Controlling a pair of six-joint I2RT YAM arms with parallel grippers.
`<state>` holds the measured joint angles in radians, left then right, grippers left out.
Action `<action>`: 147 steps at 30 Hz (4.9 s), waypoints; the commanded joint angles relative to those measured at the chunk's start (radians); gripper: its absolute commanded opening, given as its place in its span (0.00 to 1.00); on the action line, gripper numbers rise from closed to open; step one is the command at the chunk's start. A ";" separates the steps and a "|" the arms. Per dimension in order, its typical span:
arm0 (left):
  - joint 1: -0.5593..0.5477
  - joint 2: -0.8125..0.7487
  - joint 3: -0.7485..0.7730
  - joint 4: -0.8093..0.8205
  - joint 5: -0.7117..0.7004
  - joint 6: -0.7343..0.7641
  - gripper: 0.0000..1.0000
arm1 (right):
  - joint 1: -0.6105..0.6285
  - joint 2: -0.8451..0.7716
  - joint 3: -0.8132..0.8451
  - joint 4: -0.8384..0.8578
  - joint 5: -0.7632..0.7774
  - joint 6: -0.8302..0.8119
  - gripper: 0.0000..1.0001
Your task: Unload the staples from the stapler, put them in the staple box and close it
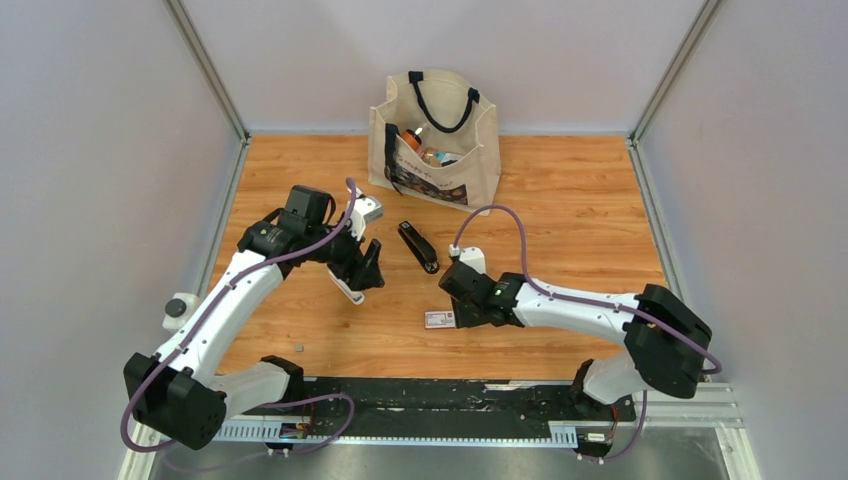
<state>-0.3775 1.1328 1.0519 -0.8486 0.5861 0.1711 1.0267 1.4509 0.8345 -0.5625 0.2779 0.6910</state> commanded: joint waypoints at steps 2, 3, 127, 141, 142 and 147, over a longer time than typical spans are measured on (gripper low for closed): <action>0.003 -0.024 0.002 0.010 0.021 0.028 0.84 | 0.004 -0.095 -0.011 0.084 0.023 -0.111 0.45; 0.003 -0.025 0.003 0.011 0.021 0.028 0.84 | 0.004 -0.099 -0.015 0.090 0.023 -0.129 0.48; -0.776 0.892 0.499 0.079 -0.539 0.074 0.39 | -0.485 -0.992 -0.152 -0.165 0.073 0.019 0.50; -0.784 0.898 0.505 0.071 -0.536 0.082 0.42 | -0.485 -0.977 -0.150 -0.152 0.069 0.010 0.50; -0.784 0.898 0.505 0.069 -0.536 0.082 0.42 | -0.485 -0.978 -0.150 -0.152 0.069 0.008 0.50; -0.785 0.906 0.513 0.069 -0.537 0.082 0.42 | -0.487 -0.974 -0.150 -0.149 0.069 0.008 0.50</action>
<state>-1.1534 2.0254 1.5188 -0.7712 0.0505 0.2420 0.5461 0.4725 0.6815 -0.7429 0.3531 0.7067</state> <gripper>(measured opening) 0.422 0.505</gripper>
